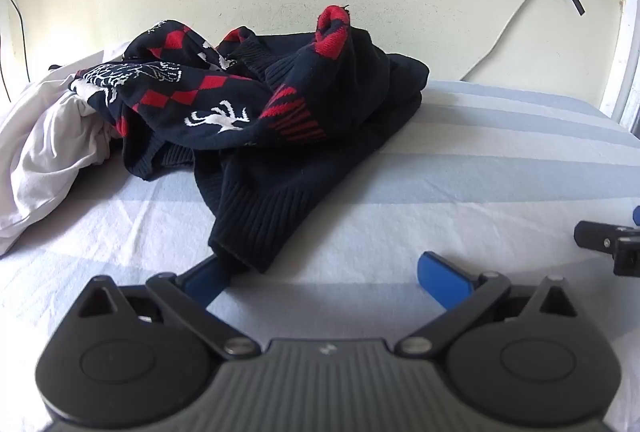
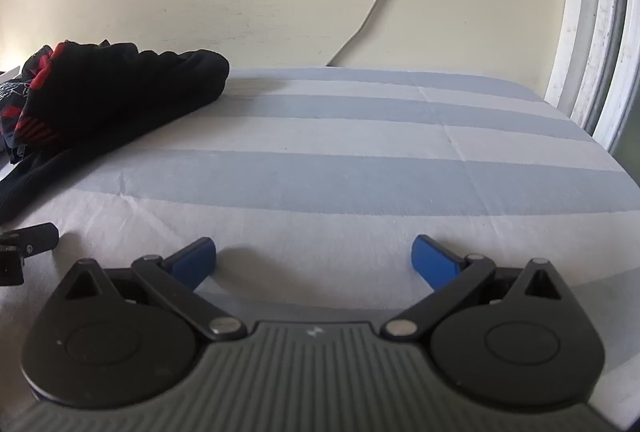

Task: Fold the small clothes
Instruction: 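Reach both grippers toward the crumpled navy reindeer sweater and grasp it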

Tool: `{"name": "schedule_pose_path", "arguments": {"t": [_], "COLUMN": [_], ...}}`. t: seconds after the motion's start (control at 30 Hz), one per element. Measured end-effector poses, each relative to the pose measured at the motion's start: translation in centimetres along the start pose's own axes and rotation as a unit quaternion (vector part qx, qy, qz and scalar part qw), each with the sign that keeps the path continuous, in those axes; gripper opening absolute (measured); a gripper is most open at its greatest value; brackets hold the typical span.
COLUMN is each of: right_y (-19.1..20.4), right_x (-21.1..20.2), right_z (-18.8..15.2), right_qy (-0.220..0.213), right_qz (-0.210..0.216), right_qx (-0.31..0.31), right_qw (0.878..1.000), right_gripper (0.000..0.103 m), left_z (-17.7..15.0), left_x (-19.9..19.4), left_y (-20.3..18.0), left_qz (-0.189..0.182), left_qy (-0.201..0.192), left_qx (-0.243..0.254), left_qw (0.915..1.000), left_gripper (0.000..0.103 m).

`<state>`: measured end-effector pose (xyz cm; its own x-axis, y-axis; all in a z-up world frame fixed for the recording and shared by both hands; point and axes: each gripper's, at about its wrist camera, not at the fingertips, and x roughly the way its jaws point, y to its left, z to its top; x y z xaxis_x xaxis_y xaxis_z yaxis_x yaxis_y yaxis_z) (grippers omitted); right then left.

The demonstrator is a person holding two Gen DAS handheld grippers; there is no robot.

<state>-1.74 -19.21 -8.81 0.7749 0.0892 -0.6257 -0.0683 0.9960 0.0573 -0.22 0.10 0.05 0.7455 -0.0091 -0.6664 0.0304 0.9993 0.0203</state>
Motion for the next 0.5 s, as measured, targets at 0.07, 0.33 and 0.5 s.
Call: {"name": "schedule_pose_path", "arguments": {"t": [0.07,0.33,0.5], "right_y": [-0.1,0.9,6.7], "right_x": [0.0,-1.9,-4.6], "right_z": [0.1,-0.1,3.6], "right_qy": [0.0,-0.042,-0.115], "right_qz": [-0.004,0.012,0.101], "right_qx": [0.003,0.022,-0.004], "right_qw": [1.0,0.999,0.988], "right_gripper": [0.103,0.087,0.084], "left_z": [-0.3,-2.8,-3.7], "left_x": [-0.3,-6.4,-7.8], "left_y": [0.2,4.7,7.7], "left_qz": [-0.01,0.016,0.024], "left_qy": [0.0,-0.143,-0.189], "left_qx": [0.011,0.02,-0.06], "left_qw": [0.9999,0.9893,0.9798], "left_gripper": [0.103,0.103,0.103]}}
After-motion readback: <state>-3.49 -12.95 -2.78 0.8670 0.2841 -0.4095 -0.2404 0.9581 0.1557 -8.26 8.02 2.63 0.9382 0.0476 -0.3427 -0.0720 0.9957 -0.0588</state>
